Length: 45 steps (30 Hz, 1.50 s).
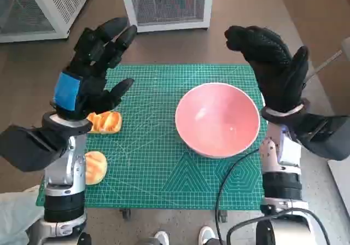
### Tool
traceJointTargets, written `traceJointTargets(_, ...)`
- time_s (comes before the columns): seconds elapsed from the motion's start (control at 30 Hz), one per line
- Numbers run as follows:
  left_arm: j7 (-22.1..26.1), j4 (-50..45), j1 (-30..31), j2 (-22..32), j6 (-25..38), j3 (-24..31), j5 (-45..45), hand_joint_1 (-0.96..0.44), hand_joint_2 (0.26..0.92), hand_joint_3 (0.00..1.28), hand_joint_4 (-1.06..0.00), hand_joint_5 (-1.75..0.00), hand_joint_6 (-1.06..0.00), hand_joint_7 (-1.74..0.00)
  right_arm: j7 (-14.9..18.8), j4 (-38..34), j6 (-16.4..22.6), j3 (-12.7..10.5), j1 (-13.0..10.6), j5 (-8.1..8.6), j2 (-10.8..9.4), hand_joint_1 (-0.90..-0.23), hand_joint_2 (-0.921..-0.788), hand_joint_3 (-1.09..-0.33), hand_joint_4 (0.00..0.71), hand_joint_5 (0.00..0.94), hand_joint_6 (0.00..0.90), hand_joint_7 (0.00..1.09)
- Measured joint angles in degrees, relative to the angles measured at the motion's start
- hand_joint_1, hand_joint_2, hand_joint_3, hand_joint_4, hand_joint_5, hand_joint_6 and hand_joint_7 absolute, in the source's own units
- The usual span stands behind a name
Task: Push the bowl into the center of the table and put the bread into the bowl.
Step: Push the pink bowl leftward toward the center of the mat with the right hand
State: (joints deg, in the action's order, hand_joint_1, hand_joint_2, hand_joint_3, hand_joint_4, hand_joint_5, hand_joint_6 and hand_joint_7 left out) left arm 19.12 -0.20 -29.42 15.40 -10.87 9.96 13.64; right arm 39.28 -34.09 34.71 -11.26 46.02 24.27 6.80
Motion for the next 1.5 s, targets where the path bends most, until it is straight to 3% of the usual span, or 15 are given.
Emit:
traceJointTargets(0.47,0.28,0.15,0.0,0.01,0.0,0.01,0.01,-0.47,0.921,0.29,-0.4,0.0,-0.2,-0.56,-0.43,0.0,0.92,-0.01,-0.01,-0.95,0.06,-0.562,-0.921,-0.593,0.24,0.001,0.312,0.03)
traceJointTargets(1.5,0.29,0.13,0.11,0.0,0.1,-0.11,0.0,-0.48,0.921,0.29,-0.39,0.0,-0.2,-0.57,-0.59,-0.8,1.06,-0.94,-0.28,-0.94,0.46,-0.548,-0.921,-0.59,0.244,0.002,0.304,0.03)
